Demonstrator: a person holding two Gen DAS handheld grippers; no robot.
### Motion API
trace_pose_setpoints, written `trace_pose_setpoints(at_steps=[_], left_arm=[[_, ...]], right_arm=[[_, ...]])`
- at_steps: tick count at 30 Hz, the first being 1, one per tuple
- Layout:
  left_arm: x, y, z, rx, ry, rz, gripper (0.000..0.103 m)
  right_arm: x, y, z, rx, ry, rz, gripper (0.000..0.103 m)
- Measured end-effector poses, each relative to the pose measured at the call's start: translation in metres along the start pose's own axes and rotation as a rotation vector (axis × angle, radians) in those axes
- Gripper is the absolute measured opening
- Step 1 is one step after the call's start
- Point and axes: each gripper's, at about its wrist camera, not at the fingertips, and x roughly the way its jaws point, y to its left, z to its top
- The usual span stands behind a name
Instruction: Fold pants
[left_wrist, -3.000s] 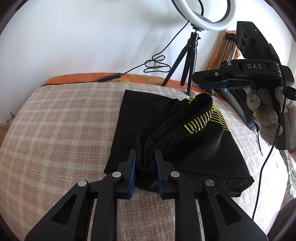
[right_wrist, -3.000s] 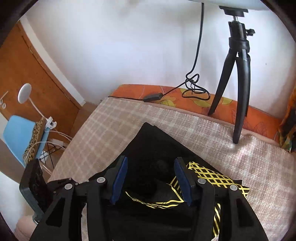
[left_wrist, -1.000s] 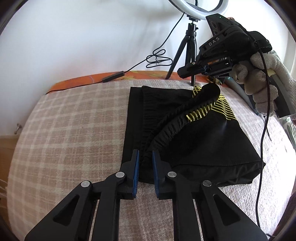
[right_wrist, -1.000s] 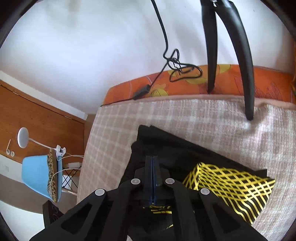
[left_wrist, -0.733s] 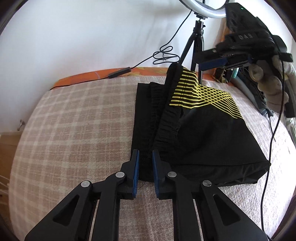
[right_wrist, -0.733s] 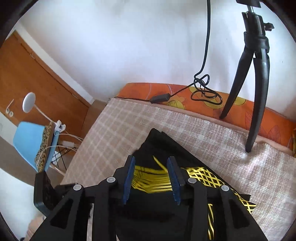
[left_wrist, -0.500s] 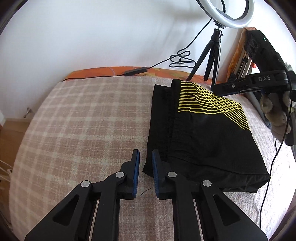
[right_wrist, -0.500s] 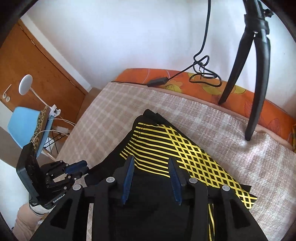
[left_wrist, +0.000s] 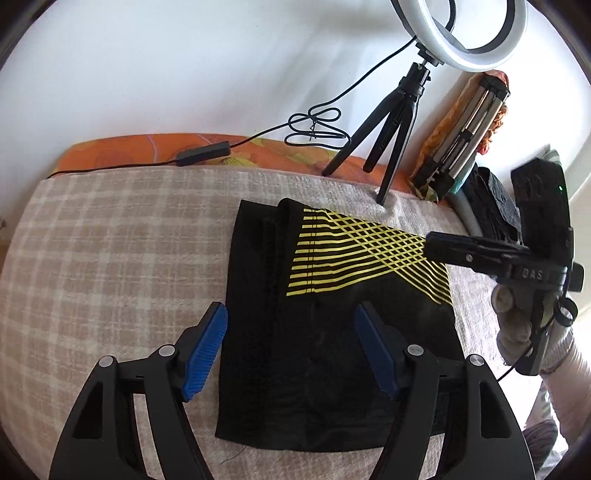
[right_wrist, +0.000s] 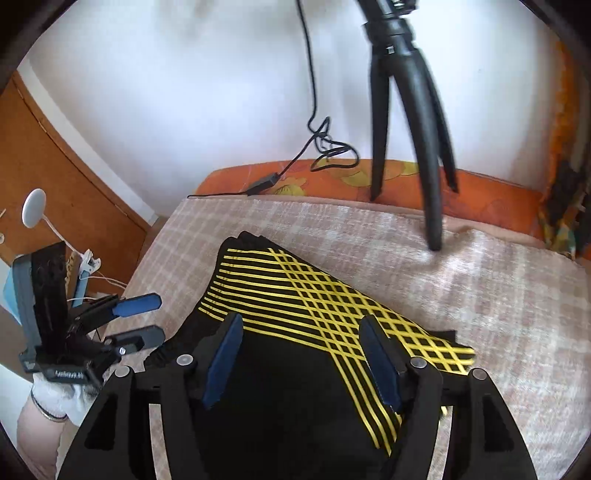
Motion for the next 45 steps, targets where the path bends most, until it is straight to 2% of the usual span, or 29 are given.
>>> trace_pose_setpoints(at_steps=[6, 12, 18, 21, 23, 24, 25, 27, 28, 33, 34, 40, 45], left_arm=[[0.033, -0.004, 0.022, -0.012, 0.030, 0.020, 0.072], [0.056, 0.003, 0.038, -0.014, 0.045, 0.089, 0.072], [0.080, 0.014, 0.042, -0.008, 0.091, 0.122, 0.072], [0.083, 0.009, 0.040, 0.030, 0.066, 0.148, 0.073], [0.084, 0.006, 0.039, 0.049, 0.052, 0.158, 0.072], [0.085, 0.005, 0.038, 0.053, 0.043, 0.159, 0.069], [0.086, 0.002, 0.037, 0.062, 0.038, 0.154, 0.063], [0.086, -0.003, 0.037, 0.067, 0.029, 0.141, 0.043], [0.086, -0.004, 0.037, 0.071, 0.025, 0.139, 0.039], [0.079, -0.007, 0.035, 0.052, -0.018, 0.114, 0.016], [0.076, -0.007, 0.035, 0.047, -0.033, 0.103, 0.015], [0.045, -0.015, 0.028, 0.036, -0.117, 0.083, 0.013], [0.002, -0.039, 0.020, 0.083, -0.216, 0.090, 0.012]], right_arm=[[-0.018, -0.044, -0.032, 0.080, 0.005, -0.042, 0.077], [-0.006, -0.076, -0.034, 0.170, 0.010, -0.023, 0.077], [0.004, -0.072, -0.031, 0.139, -0.007, -0.026, 0.075], [0.008, -0.066, -0.030, 0.123, -0.027, -0.019, 0.074], [0.011, -0.063, -0.029, 0.106, -0.024, -0.015, 0.066], [0.013, -0.062, -0.029, 0.102, -0.023, -0.011, 0.062], [0.014, -0.061, -0.028, 0.102, -0.024, -0.003, 0.060], [0.016, -0.059, -0.027, 0.110, -0.025, 0.010, 0.051], [0.018, -0.057, -0.027, 0.111, -0.030, 0.013, 0.049], [0.029, -0.043, -0.025, 0.094, -0.032, 0.028, 0.014], [0.027, -0.041, -0.025, 0.093, -0.041, 0.033, 0.011], [-0.001, -0.018, -0.024, 0.021, -0.121, 0.016, 0.007], [-0.038, 0.007, -0.026, -0.067, -0.184, -0.013, 0.006]])
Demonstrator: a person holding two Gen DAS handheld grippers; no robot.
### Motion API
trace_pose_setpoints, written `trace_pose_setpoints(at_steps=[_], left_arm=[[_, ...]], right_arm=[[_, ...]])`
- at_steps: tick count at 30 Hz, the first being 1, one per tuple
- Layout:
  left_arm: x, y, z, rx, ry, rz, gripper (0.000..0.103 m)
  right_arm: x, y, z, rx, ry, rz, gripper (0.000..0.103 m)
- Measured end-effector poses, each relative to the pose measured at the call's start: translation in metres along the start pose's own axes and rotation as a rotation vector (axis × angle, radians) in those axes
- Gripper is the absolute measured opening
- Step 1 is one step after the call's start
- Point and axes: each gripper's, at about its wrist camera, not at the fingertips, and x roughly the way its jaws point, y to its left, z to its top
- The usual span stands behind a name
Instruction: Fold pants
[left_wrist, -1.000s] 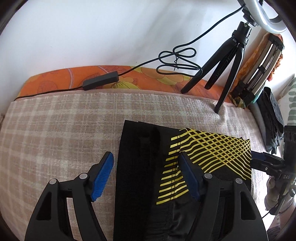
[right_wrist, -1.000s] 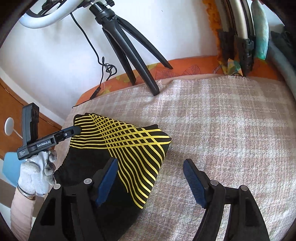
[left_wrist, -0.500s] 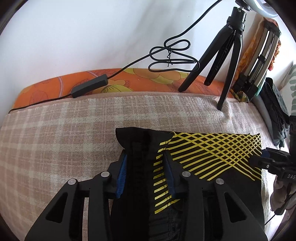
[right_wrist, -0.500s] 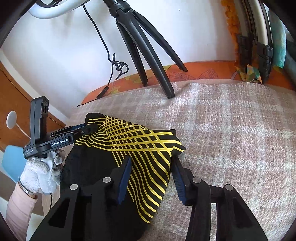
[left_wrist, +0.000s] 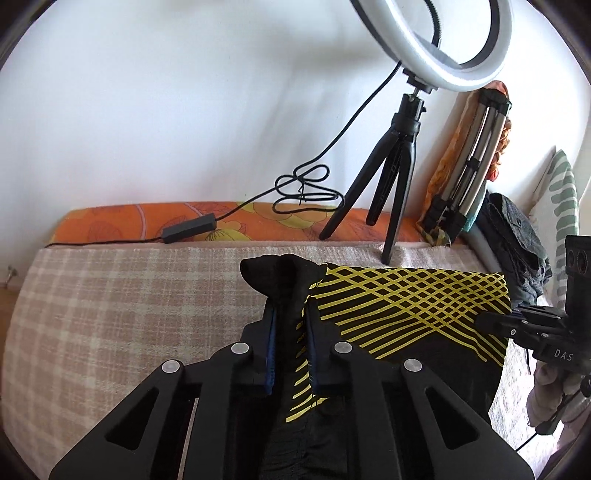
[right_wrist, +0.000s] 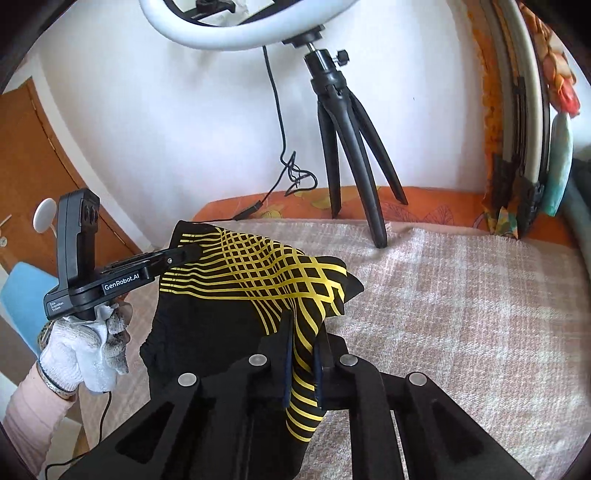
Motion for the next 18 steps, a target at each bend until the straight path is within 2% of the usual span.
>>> trace_pose_setpoints(at_steps=[8, 11, 18], left_arm=[[-0.067, -0.043, 0.015, 0.071, -0.131, -0.030, 0.010], [-0.079, -0.068, 0.021, 0.107, -0.173, -0.042, 0.010], [-0.083, -0.141, 0.037, 0.144, -0.213, -0.146, 0.010]], right_arm=[[-0.084, 0.014, 0.007, -0.104, -0.109, -0.059, 0.006], [-0.115, 0.012, 0.009, -0.132, -0.139, -0.094, 0.006], [-0.188, -0.026, 0.017, -0.112, -0.202, -0.200, 0.006]])
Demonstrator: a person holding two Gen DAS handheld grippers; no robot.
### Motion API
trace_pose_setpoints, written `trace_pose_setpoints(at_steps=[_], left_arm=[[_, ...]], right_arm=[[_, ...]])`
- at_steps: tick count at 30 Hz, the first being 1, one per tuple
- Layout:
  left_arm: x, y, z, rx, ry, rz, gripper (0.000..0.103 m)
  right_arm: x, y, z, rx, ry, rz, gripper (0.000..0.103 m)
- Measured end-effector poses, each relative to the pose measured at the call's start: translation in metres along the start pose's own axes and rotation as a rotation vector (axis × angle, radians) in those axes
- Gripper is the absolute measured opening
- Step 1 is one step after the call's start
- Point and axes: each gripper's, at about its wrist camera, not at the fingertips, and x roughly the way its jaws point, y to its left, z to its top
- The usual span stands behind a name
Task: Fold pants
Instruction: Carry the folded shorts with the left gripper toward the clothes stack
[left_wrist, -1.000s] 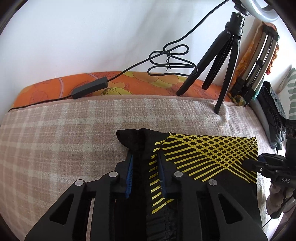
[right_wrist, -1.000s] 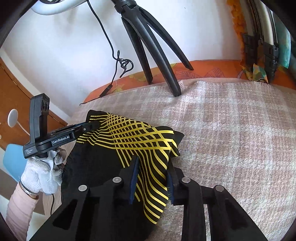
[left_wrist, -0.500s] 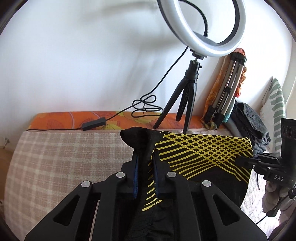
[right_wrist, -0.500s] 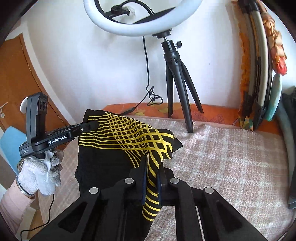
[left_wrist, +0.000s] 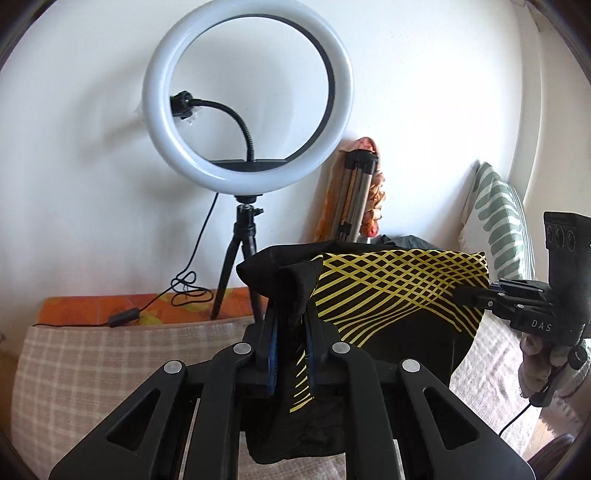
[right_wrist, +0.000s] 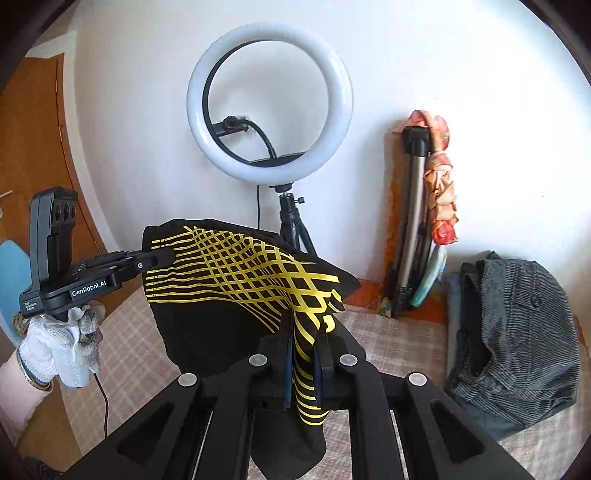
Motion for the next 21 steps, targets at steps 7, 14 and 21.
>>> trace_pose_setpoints(at_steps=[7, 14, 21], left_arm=[[0.025, -0.081, 0.025, 0.051, -0.026, -0.108, 0.010], [0.066, -0.160, 0.048, 0.102, -0.047, -0.194, 0.010], [0.118, -0.214, 0.064, 0.100, -0.051, -0.229, 0.010]], right_arm=[[-0.064, -0.071, 0.008, 0.027, -0.052, -0.121, 0.006], [-0.106, -0.152, 0.017, 0.062, -0.081, -0.224, 0.006], [-0.107, -0.228, 0.034, 0.058, -0.070, -0.305, 0.006]])
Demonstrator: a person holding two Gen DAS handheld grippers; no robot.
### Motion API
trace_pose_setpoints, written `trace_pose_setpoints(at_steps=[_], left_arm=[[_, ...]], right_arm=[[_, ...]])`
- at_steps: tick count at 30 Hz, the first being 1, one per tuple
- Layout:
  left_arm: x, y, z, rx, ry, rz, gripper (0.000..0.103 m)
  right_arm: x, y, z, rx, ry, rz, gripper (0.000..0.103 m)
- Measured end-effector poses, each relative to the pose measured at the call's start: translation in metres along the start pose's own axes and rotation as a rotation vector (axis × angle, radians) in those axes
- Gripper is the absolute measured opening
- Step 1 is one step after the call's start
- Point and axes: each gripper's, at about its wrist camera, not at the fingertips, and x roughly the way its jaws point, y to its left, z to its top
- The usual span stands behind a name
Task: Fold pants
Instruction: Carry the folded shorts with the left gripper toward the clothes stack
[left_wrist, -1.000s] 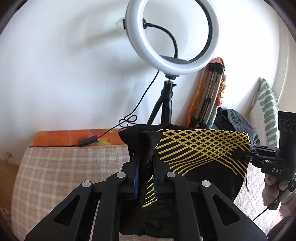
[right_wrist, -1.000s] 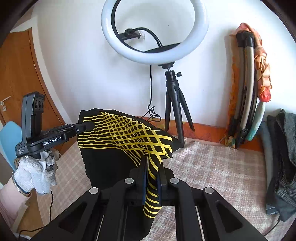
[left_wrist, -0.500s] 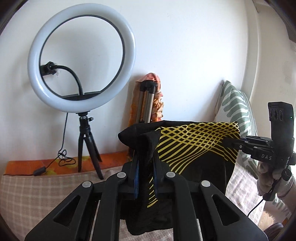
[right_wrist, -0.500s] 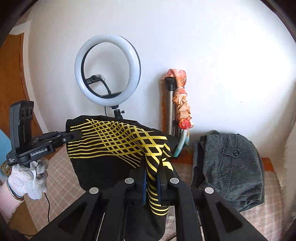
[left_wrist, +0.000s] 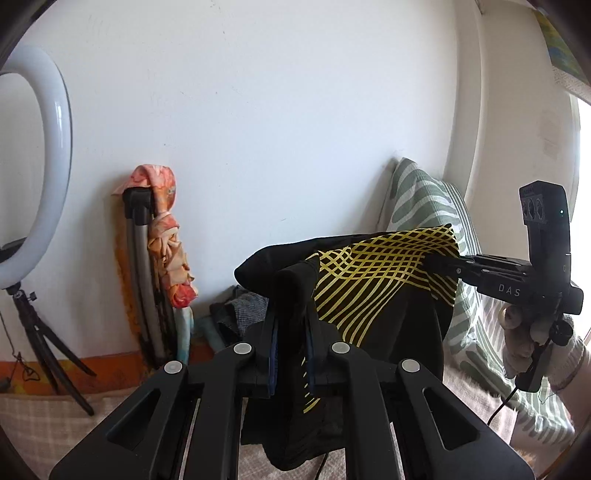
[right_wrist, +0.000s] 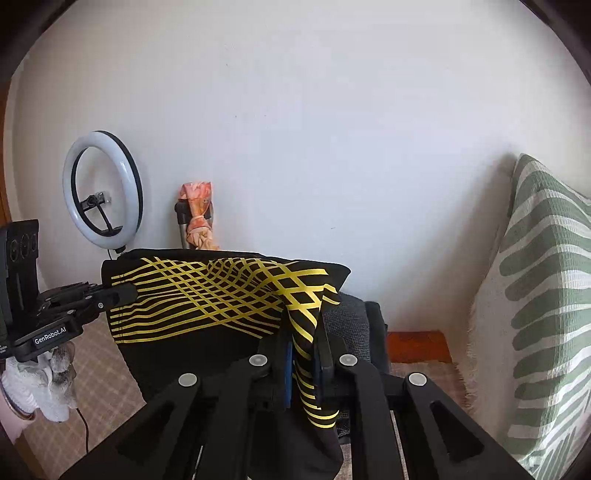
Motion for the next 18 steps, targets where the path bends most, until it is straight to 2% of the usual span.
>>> trace_pose_setpoints(at_steps=[8, 11, 14, 18], left_arm=[[0.079, 0.006, 0.000, 0.001, 0.069, 0.058, 0.010], [0.106, 0.020, -0.001, -0.041, 0.094, 0.072, 0.010], [0.124, 0.029, -0.005, -0.072, 0.115, 0.074, 0.009], [0.146, 0.038, -0.016, -0.079, 0.169, 0.101, 0.009]], right_arm=[[0.084, -0.043, 0.008, -0.020, 0.059, -0.029, 0.006], [0.119, -0.050, 0.006, -0.023, 0.091, -0.046, 0.004], [0.136, -0.058, 0.005, 0.021, 0.100, -0.031, 0.003], [0.157, -0.058, -0.001, 0.006, 0.134, -0.057, 0.003]])
